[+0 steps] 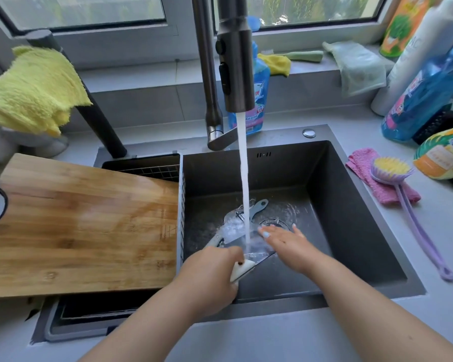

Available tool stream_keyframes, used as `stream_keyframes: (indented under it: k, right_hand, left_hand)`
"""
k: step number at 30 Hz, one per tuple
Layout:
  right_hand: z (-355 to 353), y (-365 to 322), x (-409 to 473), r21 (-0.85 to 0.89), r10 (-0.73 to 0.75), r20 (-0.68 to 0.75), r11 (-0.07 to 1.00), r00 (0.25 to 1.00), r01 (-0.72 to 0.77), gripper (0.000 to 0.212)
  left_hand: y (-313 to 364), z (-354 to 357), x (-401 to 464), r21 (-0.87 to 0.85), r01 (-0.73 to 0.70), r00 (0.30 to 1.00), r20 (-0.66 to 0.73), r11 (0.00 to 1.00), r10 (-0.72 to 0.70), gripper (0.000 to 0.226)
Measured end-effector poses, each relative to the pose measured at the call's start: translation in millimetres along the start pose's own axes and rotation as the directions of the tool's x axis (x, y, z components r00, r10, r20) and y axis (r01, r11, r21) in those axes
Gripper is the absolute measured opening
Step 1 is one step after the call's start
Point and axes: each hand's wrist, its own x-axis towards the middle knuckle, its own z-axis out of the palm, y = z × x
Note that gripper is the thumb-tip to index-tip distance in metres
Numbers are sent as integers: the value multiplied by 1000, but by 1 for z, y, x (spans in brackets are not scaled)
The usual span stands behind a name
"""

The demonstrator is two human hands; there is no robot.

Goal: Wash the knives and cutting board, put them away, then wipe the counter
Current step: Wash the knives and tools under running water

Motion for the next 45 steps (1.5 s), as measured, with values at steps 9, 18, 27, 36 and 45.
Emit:
stream_keyframes:
  k: [9,18,27,36,45]
  right_hand:
    - [-14,7,3,183,200,-290,971,936,-151,49]
    - [-17,-12,-9,493,301,-353,864,886,-97,48]
    - [2,-3,16,593,357,-272,794,893,-137,34]
    - [14,-3,26,554,383,-278,813,881,-179,37]
    - [29,12,39,525,395,-190,815,899,-247,37]
  left_hand:
    - [-5,5,-1,-584,263,961,83,768,-265,28]
    - [-13,-16,-13,-983,140,908,80,118,-411,24]
    - [-64,-55,-71,-983,-150,777,-182,104,-603,37]
    - [-132,2,-18,-982,58,683,-94,182,-724,26]
    - [-136,17,-5,-434,481,649,-408,762,-642,11]
